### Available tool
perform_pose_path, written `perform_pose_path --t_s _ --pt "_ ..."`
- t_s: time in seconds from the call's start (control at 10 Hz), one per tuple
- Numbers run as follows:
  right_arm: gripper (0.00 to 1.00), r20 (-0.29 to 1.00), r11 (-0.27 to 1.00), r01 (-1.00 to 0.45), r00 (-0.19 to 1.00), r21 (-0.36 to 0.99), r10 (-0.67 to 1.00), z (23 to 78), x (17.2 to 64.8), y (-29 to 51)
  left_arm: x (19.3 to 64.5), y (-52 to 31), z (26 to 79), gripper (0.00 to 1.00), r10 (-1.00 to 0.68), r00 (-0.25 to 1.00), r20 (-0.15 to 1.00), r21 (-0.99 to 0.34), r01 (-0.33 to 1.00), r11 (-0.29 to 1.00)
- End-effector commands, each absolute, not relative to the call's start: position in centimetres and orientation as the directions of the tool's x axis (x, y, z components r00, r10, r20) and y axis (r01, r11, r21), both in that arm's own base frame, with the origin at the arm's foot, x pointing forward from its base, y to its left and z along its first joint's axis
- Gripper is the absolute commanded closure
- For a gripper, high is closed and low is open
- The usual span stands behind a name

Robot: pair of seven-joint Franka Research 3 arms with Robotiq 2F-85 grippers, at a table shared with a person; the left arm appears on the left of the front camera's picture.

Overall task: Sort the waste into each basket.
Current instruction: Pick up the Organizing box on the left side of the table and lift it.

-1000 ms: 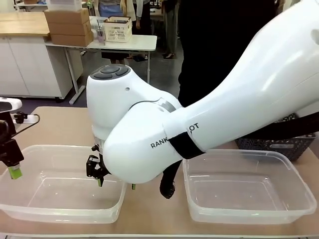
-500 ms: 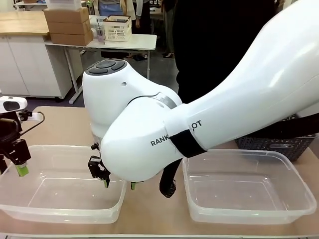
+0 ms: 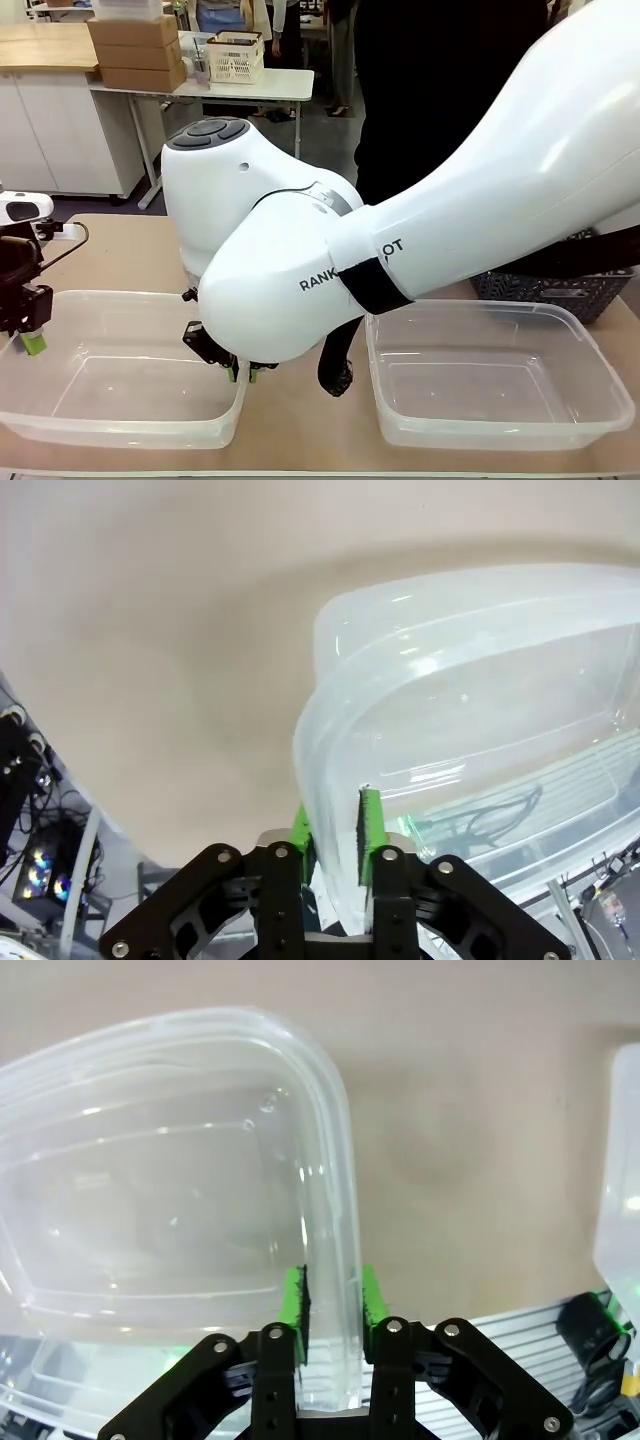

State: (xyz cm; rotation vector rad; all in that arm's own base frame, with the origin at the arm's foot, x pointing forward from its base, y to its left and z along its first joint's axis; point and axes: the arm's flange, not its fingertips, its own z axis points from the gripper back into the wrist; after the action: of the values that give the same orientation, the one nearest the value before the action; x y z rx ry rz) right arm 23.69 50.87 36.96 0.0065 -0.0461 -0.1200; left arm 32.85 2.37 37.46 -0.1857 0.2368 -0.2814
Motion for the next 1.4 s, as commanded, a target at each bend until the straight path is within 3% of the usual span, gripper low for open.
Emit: perform_pose_path --t_s 0.0,0.4,0.7,1.0,1.2,1.3 --pt "1.00 0.063 0.990 0.143 0.988 0.008 -0.143 37.6 23.8 51.4 20.5 0.3 30.2 1.00 -0.265 0.950 -0.167 -0.208 0.229 0.951" --pt "1.00 0.056 0.989 0.148 0.987 0.003 -0.148 38.6 24.3 50.3 20.5 0.6 32.1 1.00 -0.235 0.956 -0.174 -0.260 0.185 0.948" --pt "1.00 0.010 0.996 0.054 0.999 -0.077 -0.053 44.1 26.2 46.8 22.6 1.4 41.0 1.00 -0.140 0.965 -0.223 -0.349 0.055 0.935" --pt "1.00 -0.110 0.993 -0.083 0.991 -0.080 0.074 50.2 27.5 41.3 27.4 -0.9 48.1 1.00 -0.214 0.961 -0.172 -0.392 0.133 0.910" --pt "1.00 -0.103 0.991 -0.110 0.989 -0.077 0.102 50.4 27.6 40.2 30.7 -3.1 52.3 1.00 -0.230 0.963 -0.139 -0.411 0.155 0.898" --pt "1.00 -0.086 0.997 -0.071 0.994 -0.030 0.068 51.2 26.8 42.7 26.8 -1.8 48.5 1.00 -0.206 0.967 -0.151 -0.396 0.132 0.909"
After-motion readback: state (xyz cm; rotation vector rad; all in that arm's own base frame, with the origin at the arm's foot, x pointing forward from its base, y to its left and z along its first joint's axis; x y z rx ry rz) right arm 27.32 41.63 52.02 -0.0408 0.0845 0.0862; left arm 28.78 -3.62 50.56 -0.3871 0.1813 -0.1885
